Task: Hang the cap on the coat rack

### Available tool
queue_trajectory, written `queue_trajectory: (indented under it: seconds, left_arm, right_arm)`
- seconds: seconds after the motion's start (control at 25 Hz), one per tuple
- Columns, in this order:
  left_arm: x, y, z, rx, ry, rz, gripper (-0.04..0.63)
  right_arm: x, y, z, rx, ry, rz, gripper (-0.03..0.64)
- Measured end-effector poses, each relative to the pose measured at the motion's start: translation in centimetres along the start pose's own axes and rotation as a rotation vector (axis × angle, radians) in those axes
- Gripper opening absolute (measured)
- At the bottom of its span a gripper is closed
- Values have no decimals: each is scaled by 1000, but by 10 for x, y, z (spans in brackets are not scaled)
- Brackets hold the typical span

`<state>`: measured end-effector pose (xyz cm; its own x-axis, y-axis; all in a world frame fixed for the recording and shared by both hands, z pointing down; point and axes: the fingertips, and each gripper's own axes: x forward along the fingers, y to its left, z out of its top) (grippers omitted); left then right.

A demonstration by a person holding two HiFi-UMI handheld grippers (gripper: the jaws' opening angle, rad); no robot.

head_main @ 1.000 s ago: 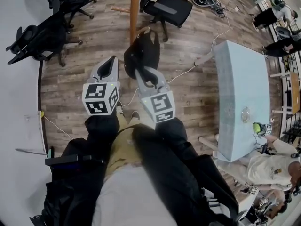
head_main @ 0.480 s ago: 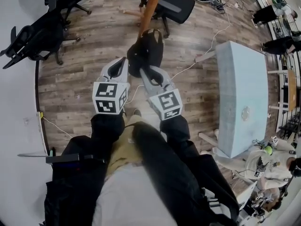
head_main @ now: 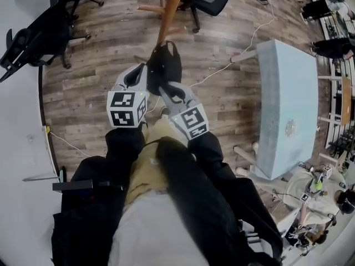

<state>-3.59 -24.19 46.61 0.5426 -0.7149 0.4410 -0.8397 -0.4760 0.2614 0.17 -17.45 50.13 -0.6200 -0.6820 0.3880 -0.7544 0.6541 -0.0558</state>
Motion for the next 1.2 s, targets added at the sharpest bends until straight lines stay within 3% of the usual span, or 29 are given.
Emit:
queue_trajectory:
  seconds: [0.64,1.2]
  left_arm:
    - [23,8,-58,-47,124,97,-11]
    - [44,1,-110,-69,198,110,-11]
  right_arm:
    - [16,-6,-91,43,142,160,32]
    - [51,-35,-171,120,231,180,32]
